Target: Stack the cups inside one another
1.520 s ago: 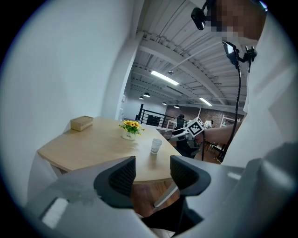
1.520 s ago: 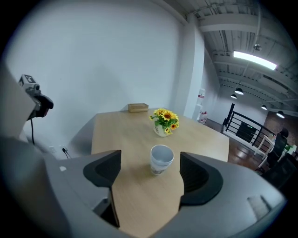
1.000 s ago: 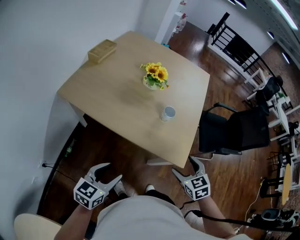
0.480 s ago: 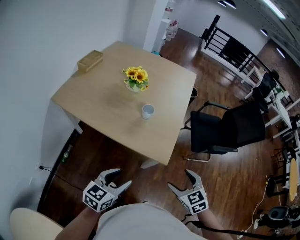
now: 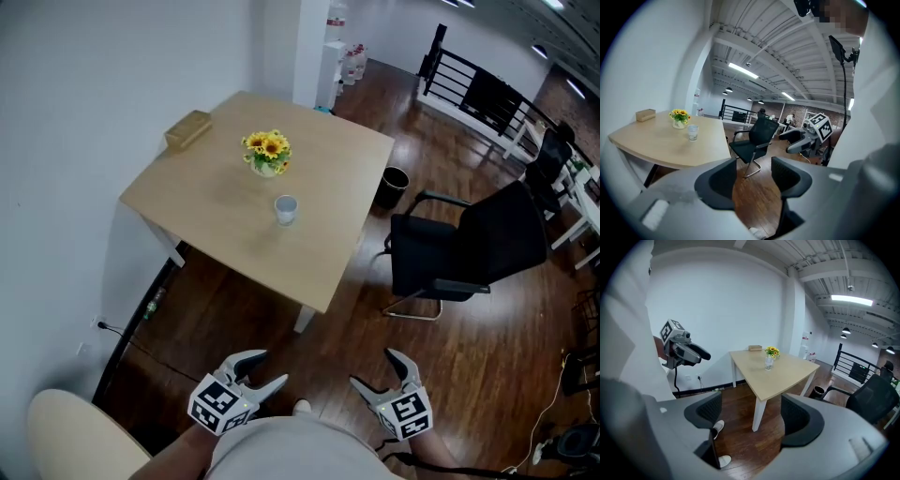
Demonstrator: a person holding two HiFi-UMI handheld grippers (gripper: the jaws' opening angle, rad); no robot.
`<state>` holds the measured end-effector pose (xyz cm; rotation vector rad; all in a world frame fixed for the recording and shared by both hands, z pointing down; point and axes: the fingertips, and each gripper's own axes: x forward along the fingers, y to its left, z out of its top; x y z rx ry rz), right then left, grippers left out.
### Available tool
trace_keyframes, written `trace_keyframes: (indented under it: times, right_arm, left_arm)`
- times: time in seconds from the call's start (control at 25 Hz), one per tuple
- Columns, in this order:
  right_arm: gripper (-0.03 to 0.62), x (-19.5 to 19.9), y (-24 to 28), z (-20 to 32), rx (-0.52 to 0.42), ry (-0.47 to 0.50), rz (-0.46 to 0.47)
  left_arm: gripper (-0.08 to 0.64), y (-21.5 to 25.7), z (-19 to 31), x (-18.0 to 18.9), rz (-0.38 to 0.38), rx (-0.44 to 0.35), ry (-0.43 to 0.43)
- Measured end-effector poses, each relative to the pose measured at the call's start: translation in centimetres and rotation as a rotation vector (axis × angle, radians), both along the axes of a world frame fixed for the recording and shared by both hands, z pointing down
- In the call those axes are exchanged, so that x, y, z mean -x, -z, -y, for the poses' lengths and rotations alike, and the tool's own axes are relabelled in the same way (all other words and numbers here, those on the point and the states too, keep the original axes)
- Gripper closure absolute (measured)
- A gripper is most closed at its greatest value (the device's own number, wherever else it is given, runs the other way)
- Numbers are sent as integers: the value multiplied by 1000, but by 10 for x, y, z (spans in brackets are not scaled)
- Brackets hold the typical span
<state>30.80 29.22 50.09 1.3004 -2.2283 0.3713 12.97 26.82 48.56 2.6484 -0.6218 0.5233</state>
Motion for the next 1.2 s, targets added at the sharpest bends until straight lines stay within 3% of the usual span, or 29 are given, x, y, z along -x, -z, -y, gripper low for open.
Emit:
trace_keyframes:
  times: [0.32, 0.64, 1.2]
  right_arm:
    - [192, -21, -11, -35, 2, 24, 3]
    - [192, -30, -18, -52, -21, 52, 8]
    - [193, -30, -17, -65, -1, 17, 32]
  left_arm:
    - [318, -18, -46, -12, 44, 48, 28]
    - [318, -8, -54, -23, 50, 18, 50]
    - [318, -7, -69, -23, 67, 21, 28]
